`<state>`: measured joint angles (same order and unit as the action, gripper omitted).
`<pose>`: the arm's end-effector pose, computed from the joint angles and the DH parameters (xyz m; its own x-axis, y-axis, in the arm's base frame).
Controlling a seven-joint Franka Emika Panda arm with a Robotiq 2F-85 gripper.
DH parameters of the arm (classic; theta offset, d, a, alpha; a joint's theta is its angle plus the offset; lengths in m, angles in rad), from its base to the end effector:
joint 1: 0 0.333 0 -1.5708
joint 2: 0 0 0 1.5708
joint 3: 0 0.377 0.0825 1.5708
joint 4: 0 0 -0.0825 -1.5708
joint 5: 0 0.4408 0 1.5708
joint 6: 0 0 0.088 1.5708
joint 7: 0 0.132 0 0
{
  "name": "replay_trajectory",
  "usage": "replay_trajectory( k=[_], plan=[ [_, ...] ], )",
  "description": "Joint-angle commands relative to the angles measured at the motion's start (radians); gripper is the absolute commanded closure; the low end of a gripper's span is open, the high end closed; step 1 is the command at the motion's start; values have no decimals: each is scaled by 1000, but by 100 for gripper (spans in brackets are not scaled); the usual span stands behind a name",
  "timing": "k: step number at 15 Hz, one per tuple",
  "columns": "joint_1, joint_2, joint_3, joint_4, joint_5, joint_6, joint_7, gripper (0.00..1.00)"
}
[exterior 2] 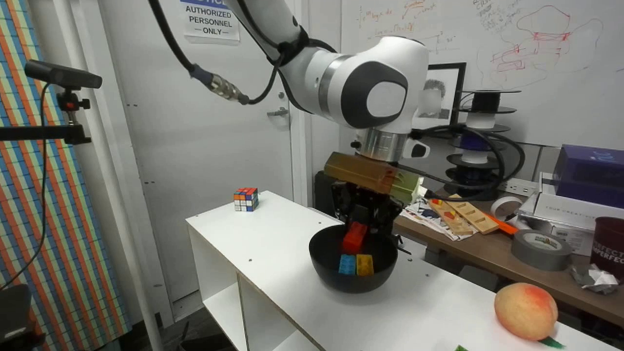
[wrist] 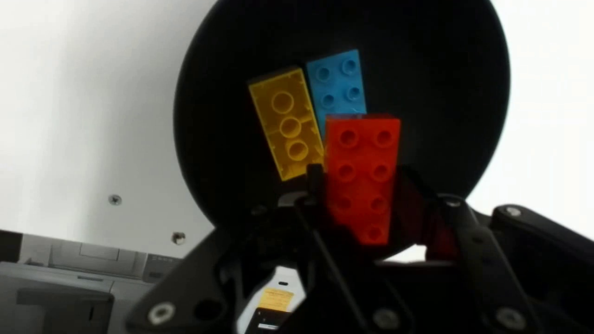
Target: Pick the blocks on the counter and put them in the bowl
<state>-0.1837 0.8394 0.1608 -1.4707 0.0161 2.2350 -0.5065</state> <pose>0.7954 -0.0382 0.1556 0.9114 0.4116 0.0029 0.4075 -0.9011 -0.1482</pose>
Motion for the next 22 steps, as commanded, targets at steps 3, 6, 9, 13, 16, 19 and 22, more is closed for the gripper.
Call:
replay_trajectory(
  k=[3,6,9,13,16,19,22],
  plan=[
    [0,-186,29,-180,27,41,-42,8],
    [-15,-263,28,-228,61,53,-38,0],
    [-53,-346,6,-238,139,95,-8,0],
    [-144,-366,-55,-110,283,-18,0,0],
    [-214,-338,-128,-41,358,-42,17,0],
    [-250,-275,-182,24,400,-23,91,0],
    [-244,-198,-213,73,405,17,240,0]
  ],
)
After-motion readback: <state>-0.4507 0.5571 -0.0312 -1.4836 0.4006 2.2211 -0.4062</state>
